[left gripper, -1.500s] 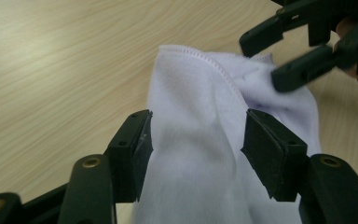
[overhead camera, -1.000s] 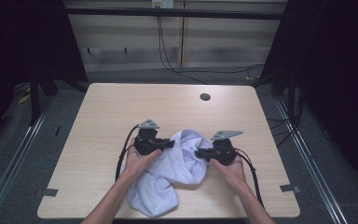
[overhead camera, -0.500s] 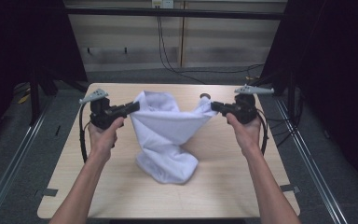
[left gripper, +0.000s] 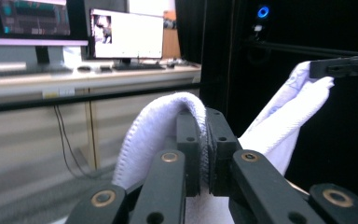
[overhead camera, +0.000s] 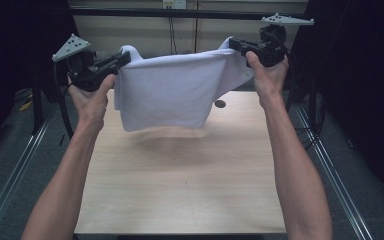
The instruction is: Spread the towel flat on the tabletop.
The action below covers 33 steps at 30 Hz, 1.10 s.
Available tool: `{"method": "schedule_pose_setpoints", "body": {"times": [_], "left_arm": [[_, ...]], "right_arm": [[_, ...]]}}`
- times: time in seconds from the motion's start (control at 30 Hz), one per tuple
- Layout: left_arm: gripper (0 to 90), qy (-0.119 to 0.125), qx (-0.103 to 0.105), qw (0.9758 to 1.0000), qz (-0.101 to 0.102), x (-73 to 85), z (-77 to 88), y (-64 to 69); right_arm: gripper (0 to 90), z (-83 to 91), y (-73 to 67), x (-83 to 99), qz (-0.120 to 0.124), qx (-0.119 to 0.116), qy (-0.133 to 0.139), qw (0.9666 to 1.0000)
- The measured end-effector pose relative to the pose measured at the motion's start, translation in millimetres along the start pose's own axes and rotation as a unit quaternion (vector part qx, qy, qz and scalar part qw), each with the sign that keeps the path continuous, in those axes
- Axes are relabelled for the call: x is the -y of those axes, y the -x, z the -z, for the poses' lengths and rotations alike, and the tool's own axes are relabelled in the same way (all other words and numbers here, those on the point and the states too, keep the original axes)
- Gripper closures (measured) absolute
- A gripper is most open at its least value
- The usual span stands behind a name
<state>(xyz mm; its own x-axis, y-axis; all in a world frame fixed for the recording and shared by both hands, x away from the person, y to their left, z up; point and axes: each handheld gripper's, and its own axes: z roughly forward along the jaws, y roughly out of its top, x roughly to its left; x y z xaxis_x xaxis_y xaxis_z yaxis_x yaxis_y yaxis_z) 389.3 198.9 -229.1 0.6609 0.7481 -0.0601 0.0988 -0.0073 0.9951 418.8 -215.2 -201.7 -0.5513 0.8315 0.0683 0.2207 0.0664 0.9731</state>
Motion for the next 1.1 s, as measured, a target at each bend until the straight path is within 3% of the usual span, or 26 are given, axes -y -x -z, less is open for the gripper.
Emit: {"method": "schedule_pose_setpoints", "body": {"times": [0.07,0.1,0.17,0.2,0.23,0.27,0.3,0.33,0.37,0.4,0.43,0.47,0.5,0.53,0.57,0.6,0.63,0.67,0.73,0.8,0.83,0.87,0.9,1.0,1.07,1.1], "left_arm": [[86.4,-0.004,0.002,1.0,-0.008,2.4,3.8,5.9],[86.4,-0.014,0.006,0.9996,-0.024,8.7,8.6,10.6],[86.2,-0.049,0.029,0.9983,-0.016,50.0,18.6,24.9],[86.3,-0.049,0.029,0.9983,-0.016,50.0,18.6,24.9],[86.2,-0.078,0.037,0.9962,-0.013,88.1,25.3,36.8],[86.2,-0.096,0.055,0.9938,0.003,107.5,28.3,41.2],[86.2,-0.122,0.06,0.9907,-0.004,125.3,32.0,47.4],[86.0,-0.122,0.06,0.9907,-0.004,125.3,32.0,47.4],[86.0,-0.141,0.064,0.988,-0.006,142.4,36.6,52.7],[85.8,-0.172,0.085,0.9813,0.015,173.3,46.7,61.9],[85.7,-0.186,0.087,0.9784,0.025,186.6,52.2,67.3],[85.7,-0.186,0.087,0.9784,0.025,186.6,52.2,67.3],[85.5,-0.212,0.098,0.972,0.03,209.7,62.4,78.1],[84.7,-0.223,0.105,0.9683,0.038,219.5,67.7,82.0],[83.8,-0.223,0.105,0.9683,0.038,219.5,67.7,82.0],[83.8,-0.24,0.114,0.9634,0.038,229.6,73.6,86.0],[82.2,-0.249,0.116,0.9607,0.037,234.8,76.9,88.2],[75.6,-0.268,0.122,0.9549,0.037,243.5,85.2,89.4],[68.8,-0.268,0.12,0.9548,0.044,245.2,90.0,89.0],[64.8,-0.254,0.123,0.9586,0.039,242.3,102.9,85.2],[62.6,-0.254,0.123,0.9586,0.039,242.3,102.9,85.2],[62.6,-0.249,0.116,0.9608,0.037,239.8,106.3,82.2],[57.5,-0.238,0.104,0.9646,0.045,237.5,107.3,75.9],[53.7,-0.224,0.093,0.9677,0.068,233.6,106.8,68.6],[49.5,-0.222,0.09,0.9694,0.056,229.8,112.0,69.5],[49.4,-0.225,0.088,0.9685,0.059,228.7,112.7,67.8]], "right_arm": [[87.5,4.1,-2.4,0.1,0.005,0.002,0.005,1.0],[87.4,8.5,-4.3,4.8,0.005,0.001,0.006,1.0],[87.4,23.3,-11.5,45.7,0.0,-0.003,-0.015,0.9999],[87.4,28.9,-14.3,67.6,-0.006,0.0,-0.029,0.9996],[87.4,33.9,-17.1,91.5,-0.011,-0.003,-0.046,0.9989],[87.4,39.9,-20.0,116.2,-0.016,-0.005,-0.064,0.9978],[87.4,47.3,-23.0,141.1,-0.029,-0.007,-0.076,0.9967],[87.4,47.3,-23.0,141.1,-0.029,-0.007,-0.076,0.9967],[87.2,54.0,-25.8,164.4,-0.039,-0.017,-0.098,0.9943],[87.1,69.8,-32.1,206.1,-0.053,-0.027,-0.124,0.9905],[86.6,75.2,-35.2,225.8,-0.069,-0.038,-0.144,0.9864],[86.3,80.8,-40.9,243.6,-0.065,-0.039,-0.165,0.9834],[85.8,86.8,-47.2,259.4,-0.061,-0.042,-0.18,0.9808],[84.8,92.4,-52.8,272.3,-0.064,-0.049,-0.192,0.9781],[84.8,92.4,-52.8,272.3,-0.064,-0.049,-0.192,0.9781],[82.5,98.4,-57.5,283.0,-0.068,-0.053,-0.199,0.9762],[77.9,105.5,-61.9,292.9,-0.074,-0.055,-0.209,0.9735],[68.0,117.3,-65.9,302.0,-0.083,-0.061,-0.219,0.9704],[65.2,121.3,-65.7,303.3,-0.083,-0.065,-0.22,0.9697],[58.7,140.5,-56.0,300.9,-0.11,-0.054,-0.197,0.9728],[58.7,140.5,-56.0,300.9,-0.11,-0.054,-0.197,0.9728],[58.1,146.2,-53.1,298.6,-0.114,-0.045,-0.19,0.9742],[58.1,150.2,-44.9,294.6,-0.105,-0.017,-0.193,0.9754],[62.6,139.4,-28.0,294.1,-0.106,-0.001,-0.193,0.9755],[66.7,130.4,-17.9,289.5,-0.086,0.023,-0.19,0.9777],[67.9,126.0,-12.5,286.5,-0.087,0.024,-0.185,0.9785]]}}
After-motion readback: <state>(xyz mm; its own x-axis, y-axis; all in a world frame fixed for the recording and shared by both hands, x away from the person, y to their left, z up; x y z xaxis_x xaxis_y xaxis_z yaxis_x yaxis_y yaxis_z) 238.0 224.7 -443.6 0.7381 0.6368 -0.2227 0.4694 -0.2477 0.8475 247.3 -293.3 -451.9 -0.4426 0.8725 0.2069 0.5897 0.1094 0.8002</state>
